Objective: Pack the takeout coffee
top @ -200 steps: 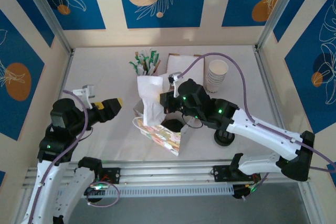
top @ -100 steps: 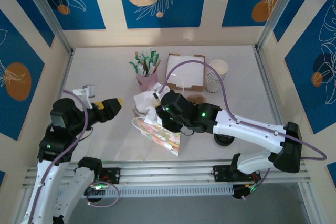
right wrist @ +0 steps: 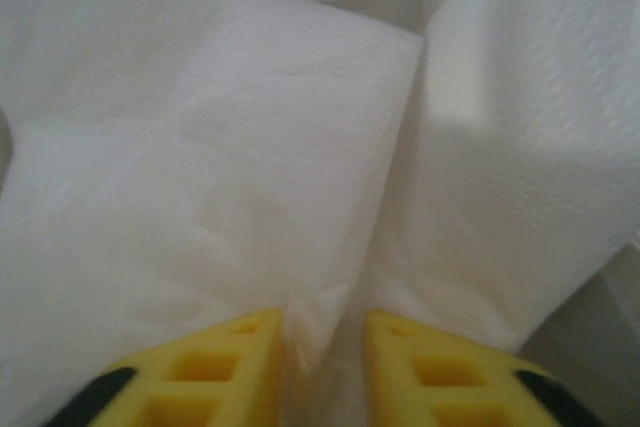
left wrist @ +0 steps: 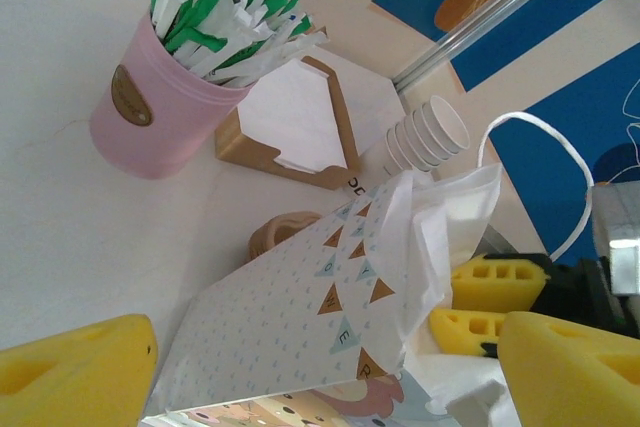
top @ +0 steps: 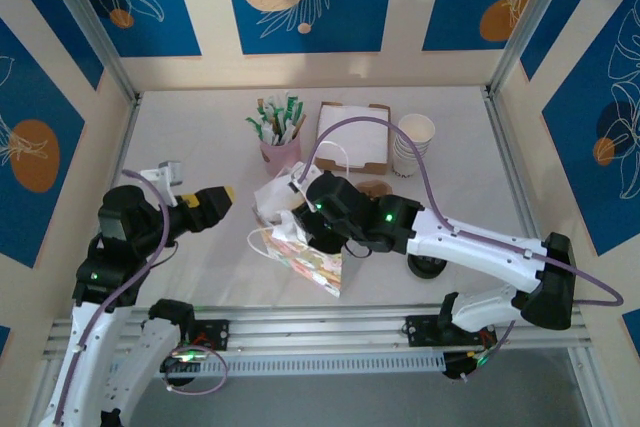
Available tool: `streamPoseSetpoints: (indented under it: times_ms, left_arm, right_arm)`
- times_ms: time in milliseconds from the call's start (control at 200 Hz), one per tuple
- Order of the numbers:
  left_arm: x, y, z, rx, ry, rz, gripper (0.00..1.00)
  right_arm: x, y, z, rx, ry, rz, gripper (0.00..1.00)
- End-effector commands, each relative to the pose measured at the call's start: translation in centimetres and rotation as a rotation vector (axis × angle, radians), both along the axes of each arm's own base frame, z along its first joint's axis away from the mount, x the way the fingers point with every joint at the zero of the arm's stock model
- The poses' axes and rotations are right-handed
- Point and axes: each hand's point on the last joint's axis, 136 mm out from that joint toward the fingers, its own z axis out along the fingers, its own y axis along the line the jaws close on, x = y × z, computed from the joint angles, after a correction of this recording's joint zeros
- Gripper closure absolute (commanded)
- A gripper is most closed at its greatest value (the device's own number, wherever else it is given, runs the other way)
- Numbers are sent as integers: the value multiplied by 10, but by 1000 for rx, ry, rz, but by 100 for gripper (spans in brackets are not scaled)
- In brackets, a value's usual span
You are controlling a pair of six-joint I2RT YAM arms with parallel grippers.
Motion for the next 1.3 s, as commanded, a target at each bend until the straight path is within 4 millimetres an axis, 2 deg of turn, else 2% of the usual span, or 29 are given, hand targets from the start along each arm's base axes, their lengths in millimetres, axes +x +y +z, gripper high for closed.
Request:
streamPoseSetpoints:
  times_ms: [0,215,375,615,795,920,1096,1236,1296]
  left_arm:
    - [1,-2,1,5,-11,-7,12]
    - [2,-1,0,11,-10,-6,12]
    - [2,-1,-1,13,-7,-6,12]
    - [2,-1,-4,17,-3,-4,12]
    - [2,-1,-5,16,1,-3,12]
    - [1,-1,-4,14,-1,-3,12]
    - [-1,0,-4,14,-1,-2,12]
    - [-1,1,-3,17,-2,2,12]
    - [0,0,-4,16,-2,1,12]
  right_arm:
    - [-7,4,43,87,-58,44,67]
    - [-8,-10,80,185,-110,8,57]
    - [-16,-18,94,245,-101,17,53]
    - [-34,-17,81,268,1,65,49]
    - [-51,-5,77,285,49,138,46]
    - [-55,1,69,262,66,154,46]
    - [-45,-2,50,181,70,95,57]
    - [-34,-4,38,132,49,48,82]
    - [-32,-3,33,109,47,42,90]
